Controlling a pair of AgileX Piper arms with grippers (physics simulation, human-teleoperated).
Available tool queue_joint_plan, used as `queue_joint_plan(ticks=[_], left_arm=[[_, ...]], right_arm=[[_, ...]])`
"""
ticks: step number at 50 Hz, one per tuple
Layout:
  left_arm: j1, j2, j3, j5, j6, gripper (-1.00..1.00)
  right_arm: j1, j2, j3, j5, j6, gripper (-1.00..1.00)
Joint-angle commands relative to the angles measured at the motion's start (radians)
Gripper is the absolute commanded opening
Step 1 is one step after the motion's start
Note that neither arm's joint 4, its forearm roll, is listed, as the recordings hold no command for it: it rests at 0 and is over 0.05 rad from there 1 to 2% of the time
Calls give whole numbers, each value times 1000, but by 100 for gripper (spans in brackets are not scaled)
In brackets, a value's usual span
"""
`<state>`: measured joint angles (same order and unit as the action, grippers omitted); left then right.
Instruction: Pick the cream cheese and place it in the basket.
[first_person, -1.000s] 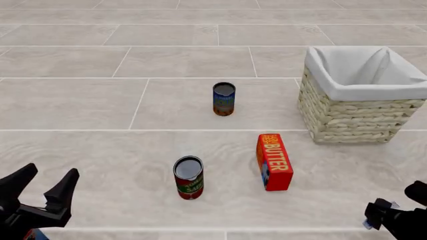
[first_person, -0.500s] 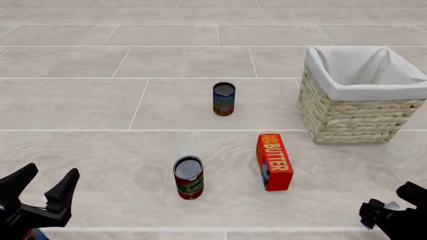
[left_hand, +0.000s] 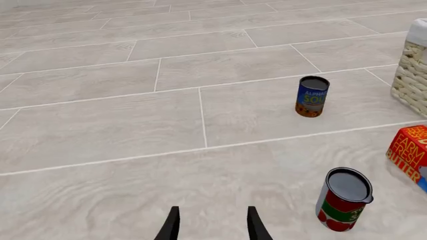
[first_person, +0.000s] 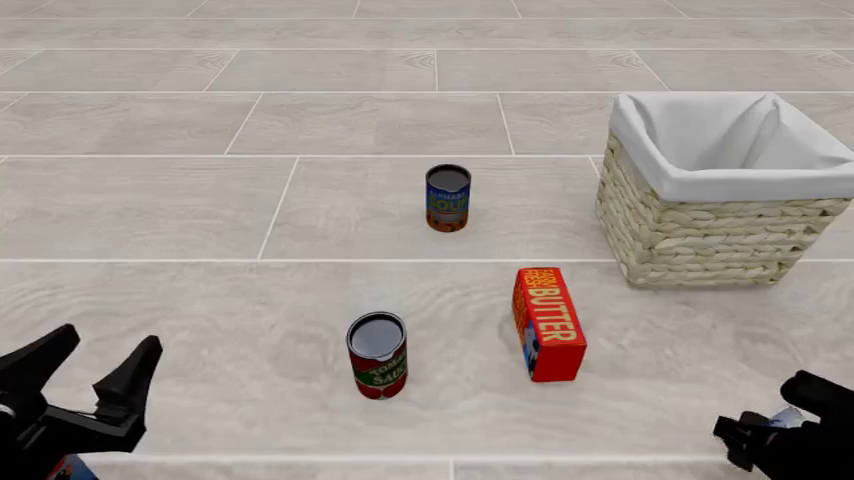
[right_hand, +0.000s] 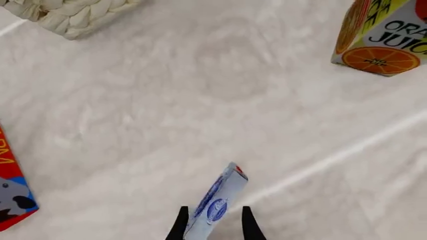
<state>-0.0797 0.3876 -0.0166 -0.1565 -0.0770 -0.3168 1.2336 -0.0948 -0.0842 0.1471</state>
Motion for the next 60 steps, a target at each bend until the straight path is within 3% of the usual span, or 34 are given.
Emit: queue_joint_plan(ticks=[1, 8, 19, 25, 28, 35, 46, 53, 55, 60], left_arm=[[0, 13, 16, -5, -1, 100], [1, 15, 16, -7, -1, 100], [0, 16, 16, -12, 0, 100], [2, 13, 16, -10, 1, 100], [3, 8, 16, -7, -1, 100], [2, 9, 16, -9, -1, 100], [3, 5, 16, -7, -1, 100], [0, 0, 16, -3, 0, 100], [-2, -1, 16, -3, 1, 100], [0, 3, 16, -5, -1, 100]], right_arm=[[-19, 68, -4, -78, 135, -100], [-12, 56, 6, -80, 135, -100], [-3, -215, -76, 176, 61, -100], [4, -308, -129, 273, 11, -100], [11, -374, -168, 340, -41, -100], [18, -454, -214, 414, -82, -100], [58, -560, -313, 569, -12, -100], [71, -609, -407, 664, -14, -100], [73, -623, -439, 689, -38, -100], [77, -637, -454, 721, -35, -100]])
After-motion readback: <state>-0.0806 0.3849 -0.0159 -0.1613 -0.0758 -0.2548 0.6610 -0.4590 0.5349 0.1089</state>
